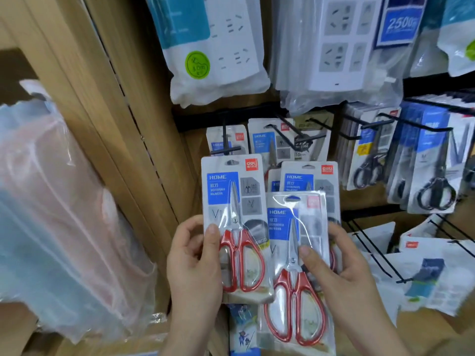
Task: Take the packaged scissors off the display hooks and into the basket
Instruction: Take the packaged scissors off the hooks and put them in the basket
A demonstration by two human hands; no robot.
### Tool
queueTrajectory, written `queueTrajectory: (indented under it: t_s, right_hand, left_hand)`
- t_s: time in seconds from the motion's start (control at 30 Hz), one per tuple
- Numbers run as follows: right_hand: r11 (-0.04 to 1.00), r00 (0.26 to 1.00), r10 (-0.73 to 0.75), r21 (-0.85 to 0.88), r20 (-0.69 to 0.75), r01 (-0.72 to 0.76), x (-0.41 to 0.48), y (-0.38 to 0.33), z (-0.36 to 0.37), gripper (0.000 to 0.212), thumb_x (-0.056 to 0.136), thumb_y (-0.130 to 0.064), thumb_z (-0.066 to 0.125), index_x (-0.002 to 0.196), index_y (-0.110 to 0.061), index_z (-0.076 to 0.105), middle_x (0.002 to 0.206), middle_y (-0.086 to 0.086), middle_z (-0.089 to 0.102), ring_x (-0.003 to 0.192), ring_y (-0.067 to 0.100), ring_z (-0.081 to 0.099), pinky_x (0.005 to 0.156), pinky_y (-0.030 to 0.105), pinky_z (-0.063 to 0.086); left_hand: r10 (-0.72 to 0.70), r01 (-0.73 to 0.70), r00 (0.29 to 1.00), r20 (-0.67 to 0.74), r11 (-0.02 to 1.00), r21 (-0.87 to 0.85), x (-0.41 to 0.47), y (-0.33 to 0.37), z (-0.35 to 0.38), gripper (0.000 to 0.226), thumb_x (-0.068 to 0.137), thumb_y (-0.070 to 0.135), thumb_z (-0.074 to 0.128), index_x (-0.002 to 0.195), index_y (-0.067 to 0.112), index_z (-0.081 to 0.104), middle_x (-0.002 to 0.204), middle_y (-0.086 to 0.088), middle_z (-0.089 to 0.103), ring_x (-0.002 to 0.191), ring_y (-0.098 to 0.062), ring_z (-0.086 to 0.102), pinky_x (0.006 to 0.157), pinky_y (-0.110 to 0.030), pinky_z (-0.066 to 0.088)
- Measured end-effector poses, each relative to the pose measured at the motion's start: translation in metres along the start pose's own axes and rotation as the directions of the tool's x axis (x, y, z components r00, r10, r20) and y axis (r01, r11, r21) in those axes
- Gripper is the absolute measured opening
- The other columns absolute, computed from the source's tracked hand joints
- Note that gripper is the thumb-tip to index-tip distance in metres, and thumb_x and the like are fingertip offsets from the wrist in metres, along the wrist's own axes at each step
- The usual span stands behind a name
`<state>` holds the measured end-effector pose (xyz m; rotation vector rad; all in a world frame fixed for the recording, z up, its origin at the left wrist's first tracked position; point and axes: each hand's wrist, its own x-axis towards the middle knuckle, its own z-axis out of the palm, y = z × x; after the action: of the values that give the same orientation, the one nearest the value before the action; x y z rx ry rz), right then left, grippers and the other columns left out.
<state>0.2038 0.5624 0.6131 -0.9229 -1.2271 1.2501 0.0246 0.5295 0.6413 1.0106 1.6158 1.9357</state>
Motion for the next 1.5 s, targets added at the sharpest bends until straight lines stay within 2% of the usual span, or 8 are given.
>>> queueTrajectory:
  t_s: [0.13,0.3,0.53,0.8,0.97,1.1,1.2,1.5]
  right_hand:
    - [1.000,1.000,-0.002,0.001,0.003,0.002,-0.002,-0.007,-0.001,0.035,0.080,-0.029,0.068,0.113,-0.042,0.063,0.109,-0.012,0.073,0.095,0.010,0.073,0.070,0.027,0.059]
    - [1.000,1.000,-0.006,-0.006,0.030,0.006,-0.002,-0.011,0.001,0.033,0.087,-0.018,0.066,0.118,-0.031,0.063,0.105,-0.012,0.075,0.092,0.008,0.073,0.066,0.018,0.057]
    - [0.997,0.998,-0.055,-0.046,-0.018,0.054,0.001,-0.014,-0.008,0.034,0.081,-0.025,0.066,0.114,-0.029,0.065,0.106,-0.010,0.074,0.094,0.010,0.072,0.070,0.022,0.060]
    - [0.999,0.999,0.016,0.049,-0.037,-0.015,0.003,-0.013,-0.011,0.032,0.086,-0.013,0.063,0.115,-0.027,0.064,0.101,-0.009,0.076,0.086,0.009,0.074,0.060,0.020,0.058]
    - [0.997,0.999,-0.020,0.075,-0.034,0.022,0.004,-0.017,-0.006,0.041,0.081,-0.015,0.067,0.115,-0.036,0.062,0.101,-0.018,0.073,0.088,0.006,0.073,0.062,0.020,0.058]
    - [0.997,0.996,-0.057,0.057,-0.073,0.061,0.006,-0.017,-0.001,0.040,0.082,-0.013,0.069,0.116,-0.032,0.060,0.098,-0.022,0.071,0.086,0.002,0.072,0.060,0.019,0.057]
    - [0.995,0.990,-0.097,0.007,-0.107,0.099,0.007,-0.015,0.005,0.041,0.082,-0.017,0.071,0.118,-0.033,0.060,0.103,-0.019,0.071,0.092,0.002,0.071,0.065,0.019,0.057]
    - [0.996,1.000,0.002,0.092,-0.021,0.000,0.004,-0.020,0.004,0.029,0.093,-0.017,0.060,0.117,-0.034,0.059,0.092,-0.022,0.072,0.082,-0.001,0.071,0.061,0.013,0.054]
  left_hand:
    - [0.035,-0.038,0.997,0.068,0.998,0.044,-0.002,0.004,-0.005,0.036,0.097,0.021,0.057,0.116,0.052,0.057,0.078,-0.004,0.075,0.063,-0.018,0.068,0.057,-0.042,0.057]
    - [-0.003,-0.010,0.997,0.077,0.986,0.164,0.010,0.000,-0.005,0.038,0.100,0.018,0.056,0.100,0.052,0.073,0.077,0.011,0.073,0.071,-0.023,0.064,0.072,-0.060,0.058]
    - [0.034,-0.120,0.969,0.245,0.931,0.346,0.053,-0.025,0.010,0.054,0.101,0.020,0.044,0.124,0.068,0.047,0.114,0.003,0.066,0.093,-0.016,0.068,0.080,-0.044,0.058]
    - [-0.087,-0.061,0.946,0.313,0.898,0.435,0.114,-0.050,0.043,0.084,0.091,-0.003,0.057,0.145,0.055,0.028,0.130,0.002,0.051,0.113,-0.018,0.064,0.083,-0.044,0.061]
    - [-0.107,-0.103,0.933,0.344,0.837,0.538,0.127,-0.045,0.052,0.064,0.095,0.024,0.061,0.147,0.046,0.029,0.137,0.009,0.051,0.122,-0.013,0.053,0.098,-0.045,0.052]
    - [-0.071,-0.025,0.931,0.359,0.966,0.256,0.055,-0.013,0.032,0.014,0.096,0.029,0.062,0.108,0.035,0.066,0.108,0.014,0.068,0.100,-0.006,0.063,0.086,-0.029,0.053]
    - [-0.142,0.072,0.808,0.572,0.987,0.143,-0.006,0.008,0.023,0.033,0.078,0.046,0.069,0.107,0.031,0.068,0.099,0.011,0.074,0.094,-0.009,0.069,0.083,-0.034,0.056]
    - [-0.329,0.351,0.879,0.344,0.936,0.000,-0.019,0.001,0.020,0.013,0.096,0.027,0.059,0.104,0.017,0.062,0.091,-0.004,0.077,0.083,-0.022,0.075,0.073,-0.041,0.058]
